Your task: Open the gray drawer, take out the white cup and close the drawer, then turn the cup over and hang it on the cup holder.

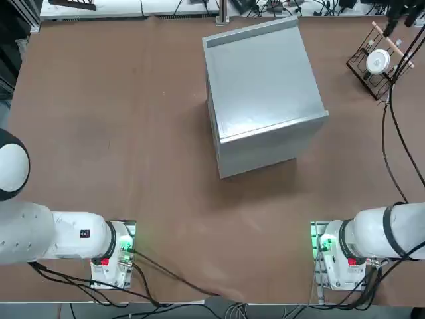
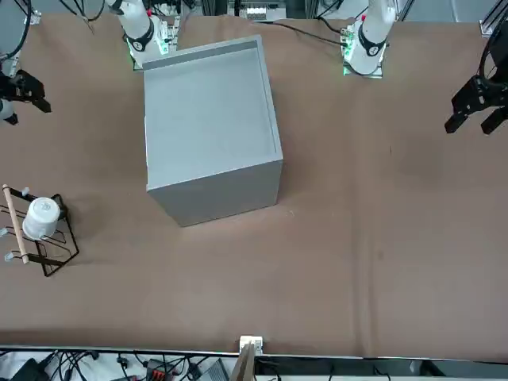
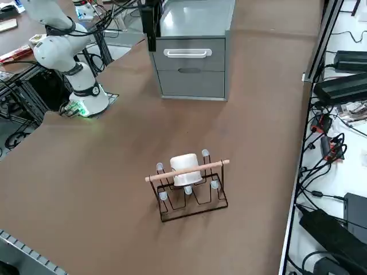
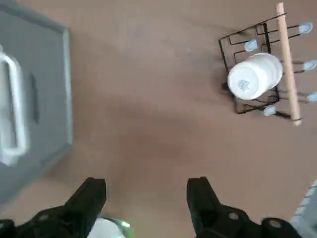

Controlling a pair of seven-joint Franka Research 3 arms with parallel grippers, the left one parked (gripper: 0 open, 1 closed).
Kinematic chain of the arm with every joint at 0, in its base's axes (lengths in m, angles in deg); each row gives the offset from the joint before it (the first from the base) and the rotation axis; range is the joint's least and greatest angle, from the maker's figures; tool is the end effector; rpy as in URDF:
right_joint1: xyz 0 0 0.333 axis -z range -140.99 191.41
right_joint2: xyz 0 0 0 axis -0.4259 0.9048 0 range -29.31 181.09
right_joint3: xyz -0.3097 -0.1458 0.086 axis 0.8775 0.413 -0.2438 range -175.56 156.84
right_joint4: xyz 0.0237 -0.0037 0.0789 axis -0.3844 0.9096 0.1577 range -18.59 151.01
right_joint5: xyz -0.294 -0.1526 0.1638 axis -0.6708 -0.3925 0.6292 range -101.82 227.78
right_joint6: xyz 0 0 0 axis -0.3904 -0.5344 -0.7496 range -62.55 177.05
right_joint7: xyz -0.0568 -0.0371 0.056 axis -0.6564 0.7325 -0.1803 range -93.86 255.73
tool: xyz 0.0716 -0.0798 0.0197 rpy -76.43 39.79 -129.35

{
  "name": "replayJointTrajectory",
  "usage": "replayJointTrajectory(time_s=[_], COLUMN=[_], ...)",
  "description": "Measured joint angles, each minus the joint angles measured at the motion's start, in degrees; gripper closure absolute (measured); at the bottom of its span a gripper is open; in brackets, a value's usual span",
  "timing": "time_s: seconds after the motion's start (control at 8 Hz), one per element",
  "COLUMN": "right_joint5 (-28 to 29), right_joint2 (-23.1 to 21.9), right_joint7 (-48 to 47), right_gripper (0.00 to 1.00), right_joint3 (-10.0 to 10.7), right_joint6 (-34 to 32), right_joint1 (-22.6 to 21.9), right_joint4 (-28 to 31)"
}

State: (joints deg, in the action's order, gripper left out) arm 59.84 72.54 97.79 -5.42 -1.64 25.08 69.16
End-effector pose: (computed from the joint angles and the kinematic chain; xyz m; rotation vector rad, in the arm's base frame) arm 0.4999 -0.0409 0.6496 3.0838 0.3509 -0.1477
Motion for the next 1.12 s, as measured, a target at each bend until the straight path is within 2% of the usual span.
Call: replayJointTrajectory(time_s=[0.38,0.5,0.75,0.88,1.12], right_joint5=[3.55,3.64,3.73,3.73,3.73], right_joint2=[-0.78,-0.81,-1.07,-1.26,-1.81], right_joint7=[-11.44,-13.02,-14.19,-14.24,-14.24], right_gripper=[0.00,0.00,0.00,0.00,0.00], right_joint3=[3.59,4.36,8.41,9.64,10.08], right_joint6=[0.67,1.28,1.41,1.42,1.42], right_joint1=[-5.93,-7.46,-12.52,-13.91,-14.28], right_joint4=[-0.17,-0.23,-0.39,-0.41,-0.43])
